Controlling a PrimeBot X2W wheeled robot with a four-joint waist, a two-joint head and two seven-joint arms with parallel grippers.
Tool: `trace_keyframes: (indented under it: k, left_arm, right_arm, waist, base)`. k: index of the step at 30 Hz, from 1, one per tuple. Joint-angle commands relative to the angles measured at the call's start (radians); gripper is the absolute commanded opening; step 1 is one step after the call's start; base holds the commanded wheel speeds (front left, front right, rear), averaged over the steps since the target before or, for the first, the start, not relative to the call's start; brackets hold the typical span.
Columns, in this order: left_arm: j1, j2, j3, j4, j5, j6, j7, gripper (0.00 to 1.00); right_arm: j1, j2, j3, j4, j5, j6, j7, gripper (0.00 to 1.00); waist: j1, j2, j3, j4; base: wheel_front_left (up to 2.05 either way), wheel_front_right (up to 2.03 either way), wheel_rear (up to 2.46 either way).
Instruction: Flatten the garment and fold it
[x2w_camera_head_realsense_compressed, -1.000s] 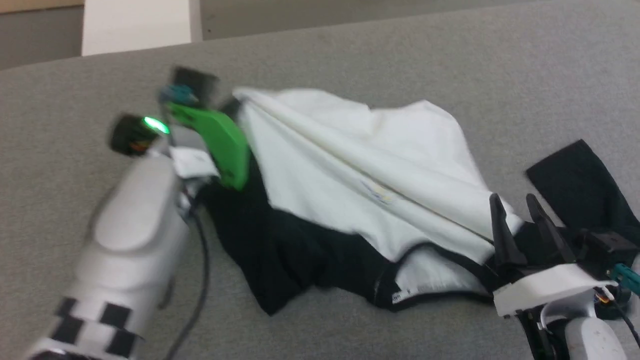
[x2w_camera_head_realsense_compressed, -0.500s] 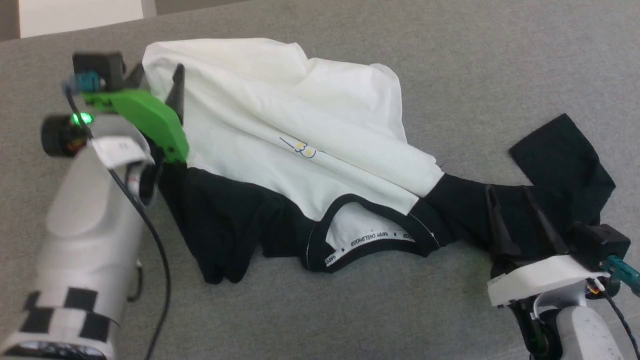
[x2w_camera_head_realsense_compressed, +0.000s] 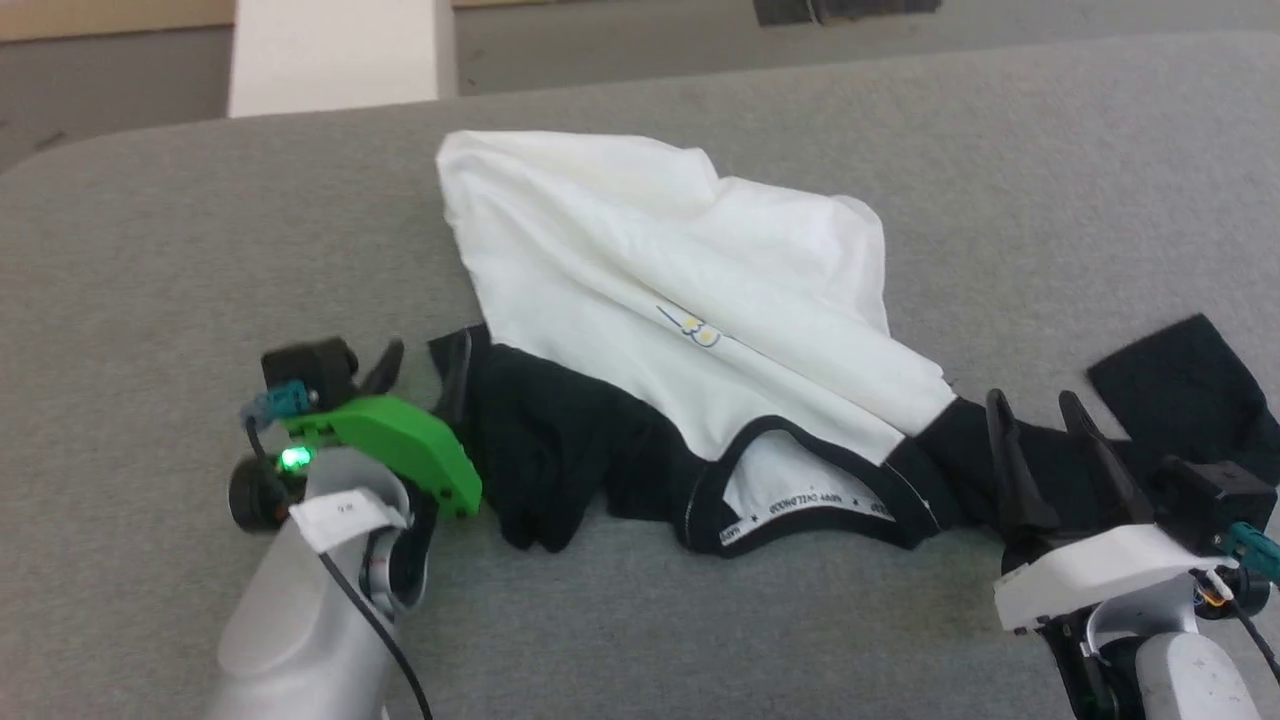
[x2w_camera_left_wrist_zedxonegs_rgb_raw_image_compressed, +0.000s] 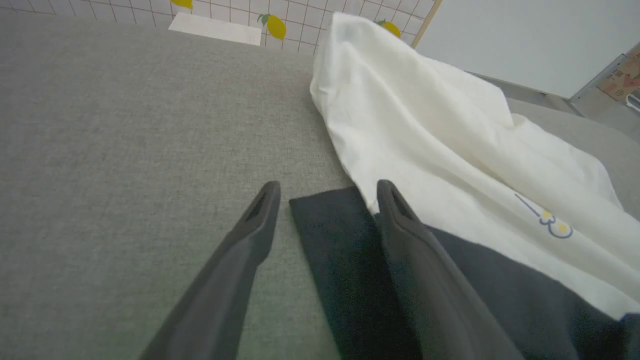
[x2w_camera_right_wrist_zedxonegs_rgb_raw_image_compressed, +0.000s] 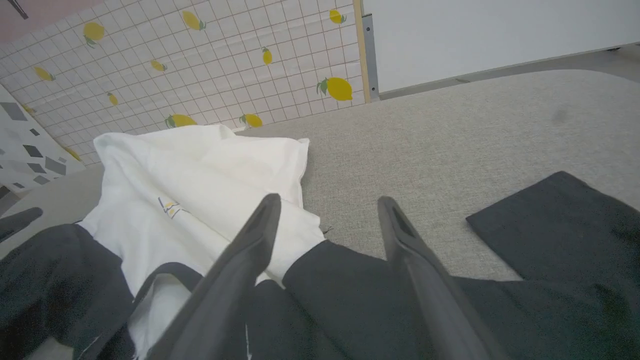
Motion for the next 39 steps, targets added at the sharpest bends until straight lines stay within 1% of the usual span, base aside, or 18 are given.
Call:
trace_keyframes:
  k: [1, 6, 14, 17, 20, 21, 22, 24, 26, 28, 33, 36, 39]
  left_arm:
    - [0.03, -0.003, 0.0, -0.015, -0.013, 0.014, 0.027, 1.0]
    - [0.07, 0.003, -0.013, -0.037, -0.03, 0.048, 0.141, 1.0]
    - [0.07, 0.021, -0.048, -0.043, -0.039, 0.08, 0.32, 1.0]
    - [0.077, 0.027, -0.074, -0.045, -0.047, 0.077, 0.411, 1.0]
    - [0.094, 0.033, -0.104, -0.055, -0.059, 0.06, 0.5, 1.0]
    - [0.1, 0.036, -0.118, -0.062, -0.06, 0.051, 0.53, 0.61]
    - [0.106, 0.038, -0.129, -0.068, -0.061, 0.044, 0.55, 0.0]
    - [0.117, 0.045, -0.144, -0.087, -0.061, 0.033, 0.571, 0.0]
    - [0.122, 0.054, -0.138, -0.111, -0.049, 0.045, 0.541, 0.0]
    - [0.126, 0.064, -0.119, -0.137, -0.033, 0.067, 0.481, 0.0]
    - [0.156, 0.085, -0.015, -0.219, -0.021, 0.15, 0.291, 0.0]
    - [0.193, 0.106, 0.056, -0.273, -0.028, 0.195, 0.205, 0.0]
    - [0.234, 0.132, 0.114, -0.32, -0.036, 0.23, 0.162, 0.0]
  right_arm:
    - [0.014, 0.0, 0.001, -0.01, -0.005, -0.002, 0.007, 1.0]
    - [0.019, 0.0, 0.013, -0.025, -0.004, -0.002, 0.02, 1.0]
    - [0.028, 0.0, 0.023, -0.03, 0.006, -0.002, 0.02, 1.0]
    - [0.03, 0.0, 0.023, -0.026, 0.011, -0.002, 0.014, 1.0]
    - [0.032, 0.0, 0.022, -0.023, 0.012, -0.002, 0.01, 1.0]
    - [0.033, 0.0, 0.021, -0.022, 0.012, -0.002, 0.009, 1.0]
    - [0.033, 0.0, 0.02, -0.021, 0.013, -0.002, 0.008, 1.0]
    - [0.034, 0.0, 0.019, -0.018, 0.013, -0.002, 0.008, 1.0]
    - [0.033, 0.0, 0.019, -0.016, 0.014, -0.002, 0.009, 1.0]
    - [0.033, 0.0, 0.02, -0.015, 0.015, -0.002, 0.01, 1.0]
    - [0.037, 0.0, 0.013, -0.016, 0.012, -0.002, 0.013, 1.0]
    - [0.041, 0.0, 0.008, -0.02, 0.01, -0.002, 0.017, 1.0]
    - [0.042, 0.0, 0.003, -0.026, 0.008, -0.002, 0.022, 1.0]
  waist:
    - [0.0, 0.0, -0.054, 0.053]
    - [0.0, 0.0, -0.057, 0.041]
    - [0.0, 0.0, -0.034, -0.015]
    - [0.0, 0.0, -0.028, -0.032]
    - [0.0, 0.0, -0.028, -0.039]
    - [0.0, 0.0, -0.028, -0.04]
    - [0.0, 0.0, -0.029, -0.04]
    - [0.0, 0.0, -0.032, -0.036]
    - [0.0, 0.0, -0.037, -0.029]
    - [0.0, 0.0, -0.043, -0.019]
    - [0.0, 0.0, -0.063, 0.014]
    - [0.0, 0.0, -0.068, 0.036]
    - [0.0, 0.0, -0.069, 0.054]
  base:
    - [0.0, 0.0, 0.0]
    - [0.0, 0.0, 0.0]
    - [0.0, 0.0, 0.0]
    - [0.0, 0.0, 0.0]
    - [0.0, 0.0, 0.0]
    - [0.0, 0.0, 0.0]
    - [0.0, 0.0, 0.0]
    - [0.0, 0.0, 0.0]
    - [0.0, 0.0, 0.0]
    - [0.0, 0.0, 0.0]
    - [0.0, 0.0, 0.0]
    - [0.0, 0.0, 0.0]
    - [0.0, 0.0, 0.0]
